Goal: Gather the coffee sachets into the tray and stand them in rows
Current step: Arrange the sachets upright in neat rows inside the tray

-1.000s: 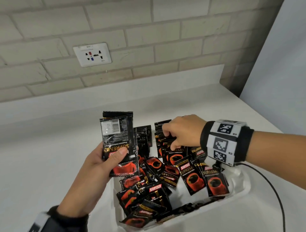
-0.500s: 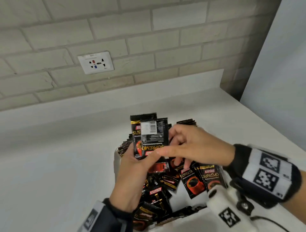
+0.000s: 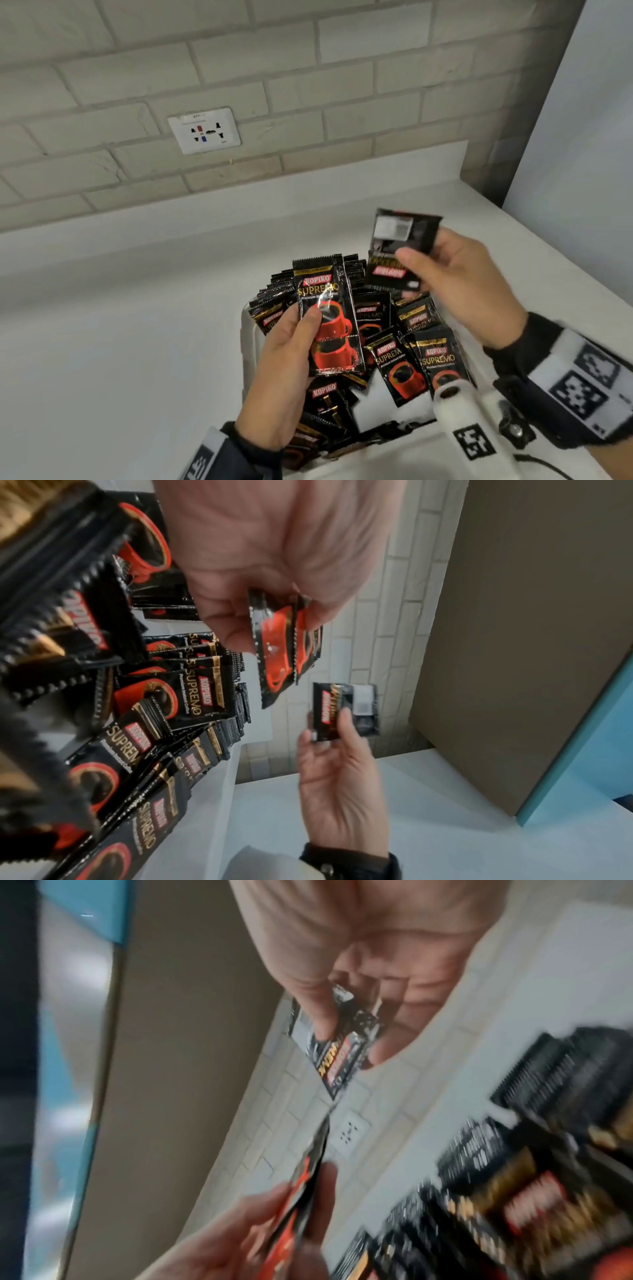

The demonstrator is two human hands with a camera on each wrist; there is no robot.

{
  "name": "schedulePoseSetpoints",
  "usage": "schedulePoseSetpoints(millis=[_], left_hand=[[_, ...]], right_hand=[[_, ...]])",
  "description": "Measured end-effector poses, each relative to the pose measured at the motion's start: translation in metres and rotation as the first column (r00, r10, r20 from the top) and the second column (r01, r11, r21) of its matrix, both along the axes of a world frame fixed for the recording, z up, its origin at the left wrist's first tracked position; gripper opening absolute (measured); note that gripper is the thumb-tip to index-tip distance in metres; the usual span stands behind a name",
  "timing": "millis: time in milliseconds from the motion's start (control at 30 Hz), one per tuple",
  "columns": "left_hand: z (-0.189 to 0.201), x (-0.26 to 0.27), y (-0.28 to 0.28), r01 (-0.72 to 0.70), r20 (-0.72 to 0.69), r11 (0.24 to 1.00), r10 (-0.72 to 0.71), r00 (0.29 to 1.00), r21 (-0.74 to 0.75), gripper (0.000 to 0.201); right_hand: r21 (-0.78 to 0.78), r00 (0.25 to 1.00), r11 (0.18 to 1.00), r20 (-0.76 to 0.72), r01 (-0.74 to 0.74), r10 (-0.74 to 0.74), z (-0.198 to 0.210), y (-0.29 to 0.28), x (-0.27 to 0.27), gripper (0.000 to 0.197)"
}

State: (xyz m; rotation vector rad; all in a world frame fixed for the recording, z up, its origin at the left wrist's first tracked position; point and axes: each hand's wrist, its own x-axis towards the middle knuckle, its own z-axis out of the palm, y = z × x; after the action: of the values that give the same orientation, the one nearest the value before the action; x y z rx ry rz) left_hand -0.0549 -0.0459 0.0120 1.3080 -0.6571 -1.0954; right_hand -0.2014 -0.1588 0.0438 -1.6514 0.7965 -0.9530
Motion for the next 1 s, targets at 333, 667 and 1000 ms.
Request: schedulePoseSetpoints(millis=[333, 667, 1000], left_hand=[[0.012, -0.007, -0.002, 0.093, -0.168, 0.996, -0.094, 0.981, -0.017, 0.031], [0.002, -0.003, 0.003, 0.147, 0.004, 0.989, -0.147, 0.989, 0.008, 0.038], [0.003, 0.01, 0.003, 0.162, -0.043, 0.983, -0.167, 0.985, -0.091, 0.022]], right_hand=[[-0.869, 0.978, 0.457, -0.207, -0.188, 0.008, -0.017, 0.0, -0.007, 0.026], [-0.848, 0.945, 0.438, -0.326, -0.298, 0.013, -0.024, -0.007, -0.014, 0.037], [-0.832, 0.913, 0.394, -0.405, -0.391, 0.051, -0.02, -0.013, -0.011, 0.038]])
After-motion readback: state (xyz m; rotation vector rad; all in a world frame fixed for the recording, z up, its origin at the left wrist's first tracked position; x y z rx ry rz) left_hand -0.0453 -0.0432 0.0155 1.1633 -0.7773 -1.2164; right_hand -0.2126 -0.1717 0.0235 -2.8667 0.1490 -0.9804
